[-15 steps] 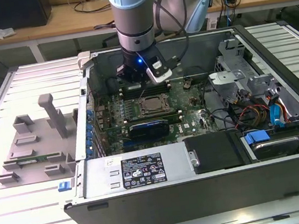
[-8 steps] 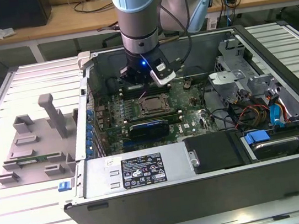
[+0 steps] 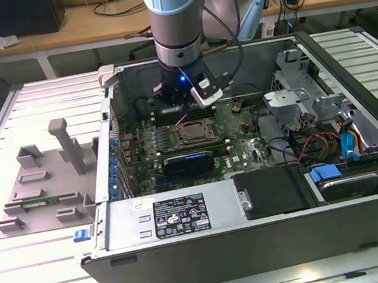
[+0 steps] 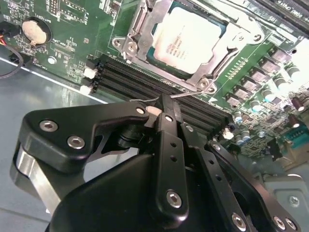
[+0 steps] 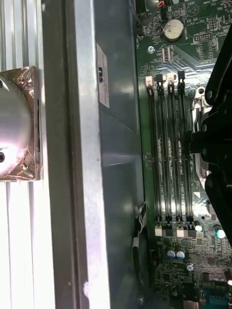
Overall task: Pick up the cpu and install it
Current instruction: 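Install the first cpu locking lever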
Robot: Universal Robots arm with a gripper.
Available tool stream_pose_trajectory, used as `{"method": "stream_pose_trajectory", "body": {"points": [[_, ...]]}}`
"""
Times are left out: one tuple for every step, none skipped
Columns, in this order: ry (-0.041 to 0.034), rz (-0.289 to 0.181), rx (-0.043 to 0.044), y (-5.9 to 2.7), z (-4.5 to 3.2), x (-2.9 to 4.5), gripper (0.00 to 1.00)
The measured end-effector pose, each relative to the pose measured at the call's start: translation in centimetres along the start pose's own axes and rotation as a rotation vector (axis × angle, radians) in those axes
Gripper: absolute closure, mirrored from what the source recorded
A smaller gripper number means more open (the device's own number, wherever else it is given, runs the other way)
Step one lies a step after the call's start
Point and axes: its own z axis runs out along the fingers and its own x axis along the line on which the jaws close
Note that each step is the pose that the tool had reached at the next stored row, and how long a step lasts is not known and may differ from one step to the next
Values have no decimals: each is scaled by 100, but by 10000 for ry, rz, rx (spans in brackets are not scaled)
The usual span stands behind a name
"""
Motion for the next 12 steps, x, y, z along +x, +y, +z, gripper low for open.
{"method": "stream_pose_trajectory", "body": {"points": [[-138,-39,-6,-3,10,0,89],[-258,-73,-14,-3,13,0,89],[-361,-102,-20,-3,14,0,89],[-494,-141,-30,-4,15,0,89],[-599,-172,-36,-4,16,0,89],[-693,-197,-44,-7,25,2,89],[-721,-205,-45,-10,34,4,89],[-757,-216,-45,-13,44,8,89],[-790,-226,-48,-16,53,15,89],[-823,-234,-50,-19,64,27,89],[-861,-245,-52,-26,82,52,89],[-927,-263,-55,-33,96,83,89]]}}
